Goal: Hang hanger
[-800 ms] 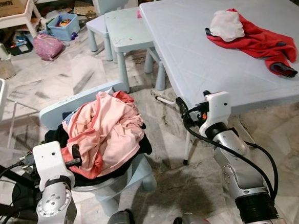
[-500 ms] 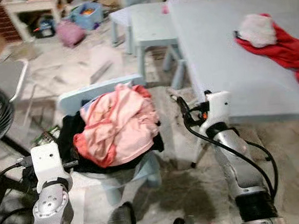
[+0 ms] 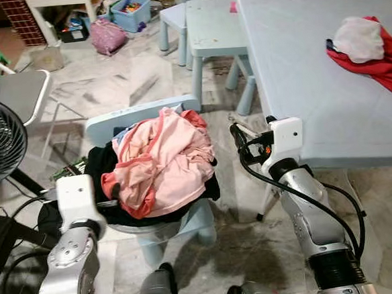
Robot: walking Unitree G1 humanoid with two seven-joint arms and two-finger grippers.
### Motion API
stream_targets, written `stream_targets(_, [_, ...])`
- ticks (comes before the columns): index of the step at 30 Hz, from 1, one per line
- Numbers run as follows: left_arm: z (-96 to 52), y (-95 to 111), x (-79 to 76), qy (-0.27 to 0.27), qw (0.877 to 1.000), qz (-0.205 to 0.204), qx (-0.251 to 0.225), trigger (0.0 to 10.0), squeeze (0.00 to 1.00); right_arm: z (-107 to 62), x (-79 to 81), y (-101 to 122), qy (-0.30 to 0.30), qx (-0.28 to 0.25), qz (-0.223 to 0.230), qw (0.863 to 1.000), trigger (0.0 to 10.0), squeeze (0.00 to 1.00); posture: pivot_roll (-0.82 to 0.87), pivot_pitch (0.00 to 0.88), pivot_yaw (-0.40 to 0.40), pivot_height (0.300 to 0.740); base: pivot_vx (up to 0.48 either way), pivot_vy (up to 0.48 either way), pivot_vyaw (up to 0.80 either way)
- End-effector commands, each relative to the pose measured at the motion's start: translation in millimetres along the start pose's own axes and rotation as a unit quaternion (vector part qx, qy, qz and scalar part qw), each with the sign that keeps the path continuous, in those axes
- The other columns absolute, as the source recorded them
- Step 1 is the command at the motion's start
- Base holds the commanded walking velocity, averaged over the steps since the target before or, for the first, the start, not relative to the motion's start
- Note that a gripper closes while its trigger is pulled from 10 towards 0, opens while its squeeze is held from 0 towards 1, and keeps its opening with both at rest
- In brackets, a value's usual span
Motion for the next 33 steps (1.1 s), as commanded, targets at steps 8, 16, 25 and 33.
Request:
stream_targets(8, [13.3, -5.0, 0.2, -0.027, 1.0, -0.004, 0.013, 10.0, 0.0, -4.2, -5.0, 4.3, -0.002, 0.0, -0.009, 1.0, 10.0, 0.0, 0.03, 0.158, -0.041, 0.74, 0.0, 0.0, 0.0])
stream_targets(16, [20.8, -7.7, 3.7, -0.046, 0.999, -0.014, 0.02, 10.0, 0.0, -6.8, -7.5, 5.8, -0.002, 0.0, -0.014, 1.0, 10.0, 0.0, 0.01, 0.157, -0.045, 0.74, 0.0, 0.0, 0.0])
stream_targets(25, [29.4, -6.6, 6.5, -0.076, 0.997, -0.01, 0.014, 10.0, 0.0, -21.5, 34.9, -2.9, 0.138, 0.049, 0.041, 0.988, 10.0, 0.0, -0.02, 0.146, -0.056, 0.74, 0.0, 0.0, 0.0])
stream_targets(33, [36.1, -5.6, 3.4, -0.086, 0.996, 0.006, 0.001, 10.0, 0.0, -58.9, 55.3, -25.3, 0.249, 0.128, 0.024, 0.96, 10.0, 0.0, -0.05, 0.148, -0.067, 0.74, 0.0, 0.0, 0.0])
Point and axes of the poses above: a point about 5 cm out from each wrist's last joint towards the gripper, its own z axis pointing out of the wrist towards the gripper, its own y axis along the axis of the wrist's last joint, x = y × z, the point moved 6 cm from there along z, pointing out of the wrist towards the gripper, and after that the axes turned 8 degrees about z, right-handed, at the moved point
